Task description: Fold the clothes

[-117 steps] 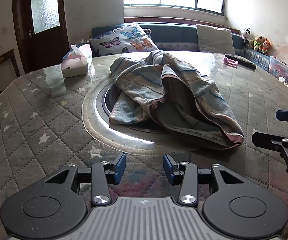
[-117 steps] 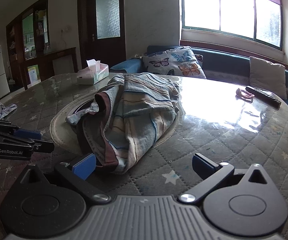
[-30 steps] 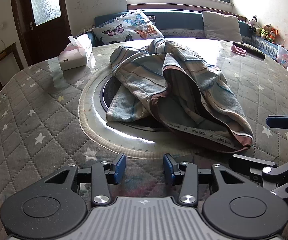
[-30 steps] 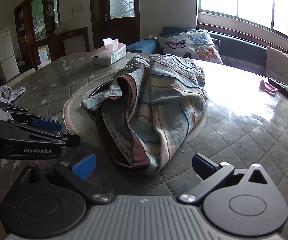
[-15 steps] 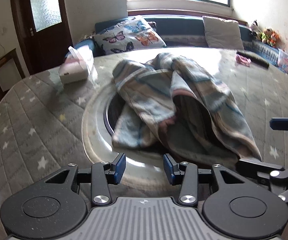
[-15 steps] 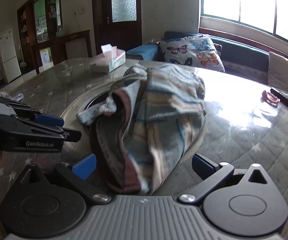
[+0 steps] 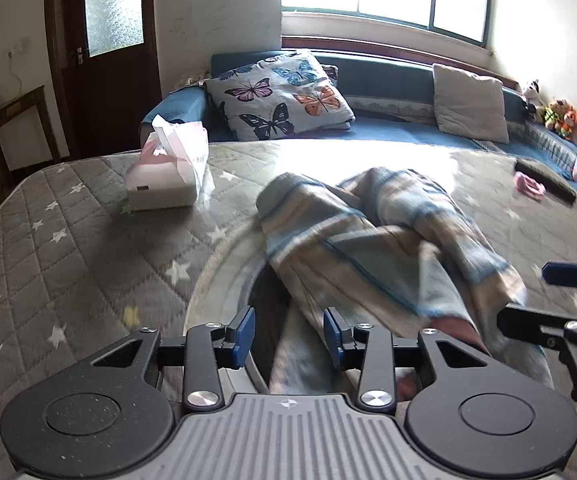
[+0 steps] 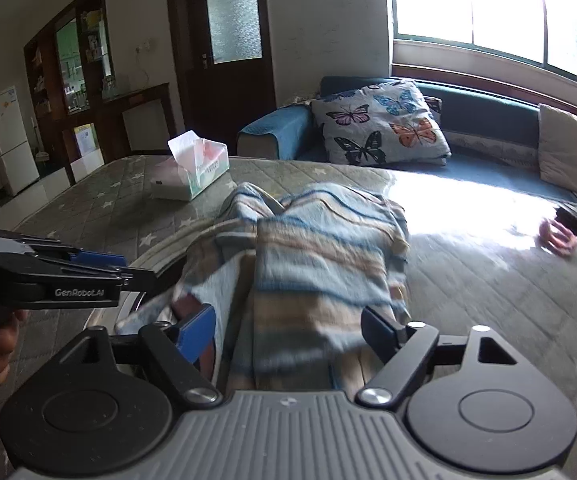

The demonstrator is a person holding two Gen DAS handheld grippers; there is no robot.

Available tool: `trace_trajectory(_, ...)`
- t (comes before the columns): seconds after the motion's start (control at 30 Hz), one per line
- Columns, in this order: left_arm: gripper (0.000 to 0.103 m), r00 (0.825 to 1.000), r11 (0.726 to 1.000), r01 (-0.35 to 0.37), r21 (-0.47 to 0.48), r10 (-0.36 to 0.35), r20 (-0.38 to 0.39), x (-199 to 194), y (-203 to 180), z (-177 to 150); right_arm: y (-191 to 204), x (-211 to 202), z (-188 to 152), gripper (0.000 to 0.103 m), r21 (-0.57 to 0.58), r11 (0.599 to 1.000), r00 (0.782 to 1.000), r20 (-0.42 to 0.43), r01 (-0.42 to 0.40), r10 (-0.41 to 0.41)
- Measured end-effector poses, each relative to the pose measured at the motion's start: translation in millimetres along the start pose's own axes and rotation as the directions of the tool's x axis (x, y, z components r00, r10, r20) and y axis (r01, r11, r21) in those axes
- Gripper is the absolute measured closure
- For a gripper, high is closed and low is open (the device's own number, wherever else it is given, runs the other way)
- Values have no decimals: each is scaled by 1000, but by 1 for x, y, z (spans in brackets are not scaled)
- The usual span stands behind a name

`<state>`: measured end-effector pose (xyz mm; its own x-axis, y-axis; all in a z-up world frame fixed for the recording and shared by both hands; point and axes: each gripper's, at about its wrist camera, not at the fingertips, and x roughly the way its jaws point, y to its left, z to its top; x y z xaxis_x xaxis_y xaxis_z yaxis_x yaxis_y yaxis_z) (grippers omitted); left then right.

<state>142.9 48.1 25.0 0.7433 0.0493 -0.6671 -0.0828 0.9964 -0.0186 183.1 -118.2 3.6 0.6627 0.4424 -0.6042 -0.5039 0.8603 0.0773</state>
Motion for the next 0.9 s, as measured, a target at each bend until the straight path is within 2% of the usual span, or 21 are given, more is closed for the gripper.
trace_trajectory(0.2, 62, 1000, 998, 24, -66, -25, -13, 33, 16, 24, 0, 28, 13, 45, -13, 1000, 1000, -13, -9, 9)
trace_trajectory(0.23, 62, 999, 997, 32, -76, -34, -19, 38, 18, 26, 0, 33, 14, 53, -18, 1000, 1000, -17, -9, 9)
trace_trajectory(0.3, 62, 998, 994, 59, -91, -62, -31, 48, 20, 30, -1, 35, 14, 61, -23, 1000, 1000, -20, -8, 8)
trace_trajectory(0.33, 62, 996, 992, 73, -99, -77, -36, 53, 22, 32, -1, 36, 13, 70, -26, 1000, 1000, -22, -8, 8)
trace_trajectory(0.43, 62, 994, 989, 96, -111, -101, -36, 64, 26, 37, -4, 34, 12, 85, -21, 1000, 1000, -17, -14, 13)
trace_trajectory(0.6, 62, 991, 984, 129, -121, -133, -26, 80, 23, 60, -8, 25, 14, 94, -7, 1000, 1000, 14, -12, 12)
trace_trajectory(0.83, 63, 990, 983, 125, -135, -131, -41, 114, 11, 85, -18, 17, 14, 95, 17, 1000, 999, 32, -8, 7)
trace_trajectory(0.9, 73, 991, 984, 125, -127, -131, -40, 120, 9, 87, -21, 16, 14, 95, 19, 1000, 999, 33, -4, 3)
